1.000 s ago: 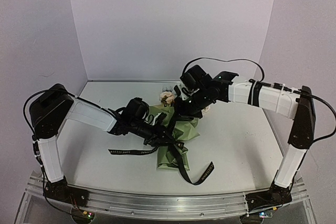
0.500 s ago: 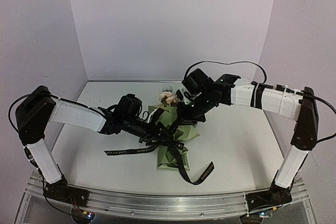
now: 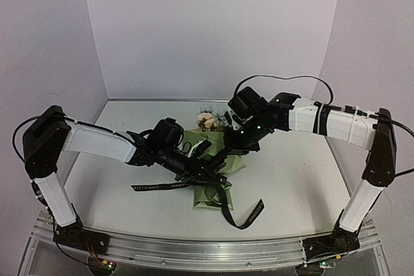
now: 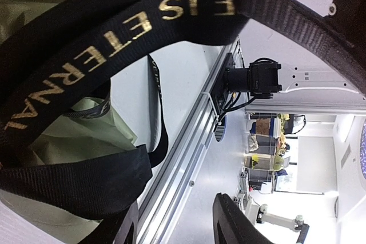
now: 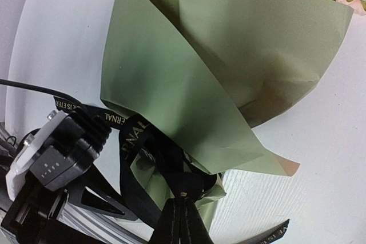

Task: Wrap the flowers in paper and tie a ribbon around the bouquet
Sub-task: Cross the half-tied ribbon over the folded bouquet.

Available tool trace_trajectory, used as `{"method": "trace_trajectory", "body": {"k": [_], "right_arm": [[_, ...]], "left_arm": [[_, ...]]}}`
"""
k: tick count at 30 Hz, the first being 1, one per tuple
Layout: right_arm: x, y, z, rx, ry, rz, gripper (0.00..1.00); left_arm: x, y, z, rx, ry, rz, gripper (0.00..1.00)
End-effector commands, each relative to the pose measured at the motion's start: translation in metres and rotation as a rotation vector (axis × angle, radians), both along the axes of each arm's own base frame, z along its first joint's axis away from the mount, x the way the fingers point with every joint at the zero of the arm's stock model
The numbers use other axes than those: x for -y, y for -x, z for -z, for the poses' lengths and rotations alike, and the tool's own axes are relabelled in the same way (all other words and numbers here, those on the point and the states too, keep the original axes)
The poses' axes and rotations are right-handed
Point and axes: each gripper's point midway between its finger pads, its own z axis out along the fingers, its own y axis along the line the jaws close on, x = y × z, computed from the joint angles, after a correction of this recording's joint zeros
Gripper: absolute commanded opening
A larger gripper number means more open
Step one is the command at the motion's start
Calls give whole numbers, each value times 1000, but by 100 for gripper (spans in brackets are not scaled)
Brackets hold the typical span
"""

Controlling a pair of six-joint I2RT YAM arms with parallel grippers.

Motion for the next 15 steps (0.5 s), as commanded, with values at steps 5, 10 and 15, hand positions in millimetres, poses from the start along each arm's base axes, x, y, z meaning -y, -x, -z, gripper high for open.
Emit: {"method": "trace_trajectory", "body": {"k": [5, 10, 15], "right_arm": [[7, 5, -21, 25, -34, 8, 0], [9, 5, -20, 23, -29, 11, 0], [13, 5, -19, 30, -10, 16, 0]], "left_arm": [[-15, -4, -15, 53, 4, -20, 59], [-22, 1, -18, 60, 3, -4, 66], [-35, 2, -11, 61, -56, -21, 70]]}}
